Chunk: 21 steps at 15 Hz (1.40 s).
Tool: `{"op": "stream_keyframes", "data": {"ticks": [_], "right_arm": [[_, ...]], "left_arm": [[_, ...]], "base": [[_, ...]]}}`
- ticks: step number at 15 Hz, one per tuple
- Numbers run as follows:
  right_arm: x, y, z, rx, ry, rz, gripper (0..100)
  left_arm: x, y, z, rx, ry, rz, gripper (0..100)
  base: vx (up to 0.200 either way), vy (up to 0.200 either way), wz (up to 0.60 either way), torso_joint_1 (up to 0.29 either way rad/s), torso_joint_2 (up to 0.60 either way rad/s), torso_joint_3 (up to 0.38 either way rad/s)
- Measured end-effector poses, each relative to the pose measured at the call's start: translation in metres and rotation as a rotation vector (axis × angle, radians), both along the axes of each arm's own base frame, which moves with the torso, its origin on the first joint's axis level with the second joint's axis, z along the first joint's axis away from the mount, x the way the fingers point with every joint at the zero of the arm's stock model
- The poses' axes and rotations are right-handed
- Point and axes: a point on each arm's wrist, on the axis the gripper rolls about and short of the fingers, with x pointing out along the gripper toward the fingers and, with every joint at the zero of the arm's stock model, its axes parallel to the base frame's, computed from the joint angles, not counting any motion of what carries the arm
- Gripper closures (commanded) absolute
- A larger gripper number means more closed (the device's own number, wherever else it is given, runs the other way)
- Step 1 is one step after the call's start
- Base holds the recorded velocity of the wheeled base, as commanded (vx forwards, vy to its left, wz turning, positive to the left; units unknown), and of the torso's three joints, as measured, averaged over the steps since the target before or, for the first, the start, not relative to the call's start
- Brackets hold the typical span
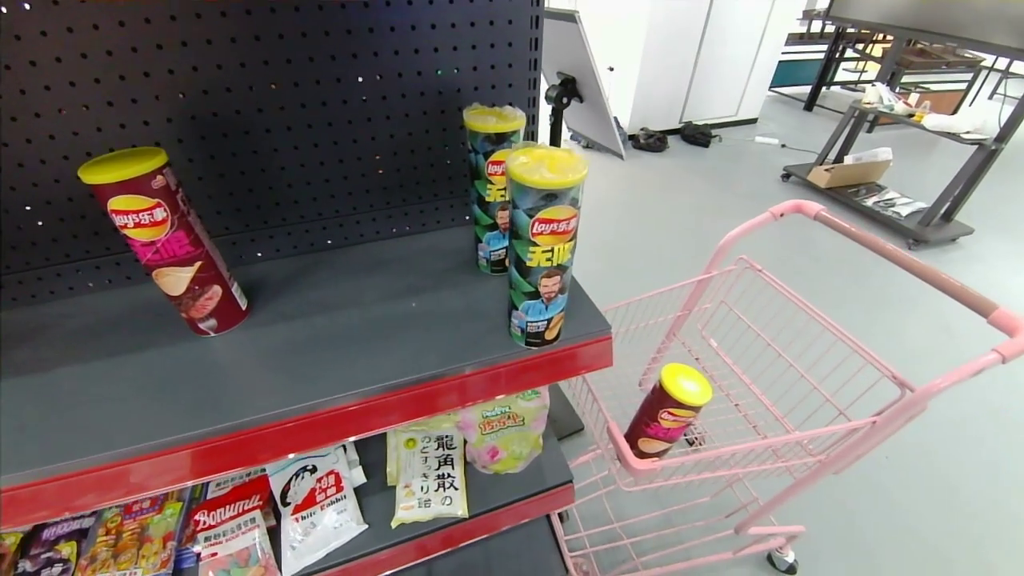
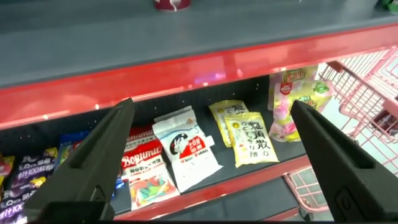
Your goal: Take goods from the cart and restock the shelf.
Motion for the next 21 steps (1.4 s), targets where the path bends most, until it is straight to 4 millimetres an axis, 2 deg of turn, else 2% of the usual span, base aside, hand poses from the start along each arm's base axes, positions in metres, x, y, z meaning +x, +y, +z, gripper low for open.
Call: {"op": "stream_keyframes", "data": {"ticks": [6,17,21], "right_arm": [[0.0000,0.0000,0.0000,0.001,0.000,0.000,0],[0.0000,-0.0001,0.0000,-0.002,0.000,-0.003,0],[0.0001,0.0000,0.0000,-0.015,0.001,0.000,0]], "left_arm": [[0.0000,0.0000,0.0001,0.000,-0.001,0.000,0],[0.0000,0.0000,0.0000,0.000,0.000,0.000,0],[0.0000,0.0000,0.0001,0.000,-0.001,0.000,0]], "base": [[0.000,0.000,0.00,-0.154,0.41,0.260],[0.000,0.000,0.00,-0.149,0.52,0.365],[0.000,0.000,0.00,-0.024,0.10,0.082]]}}
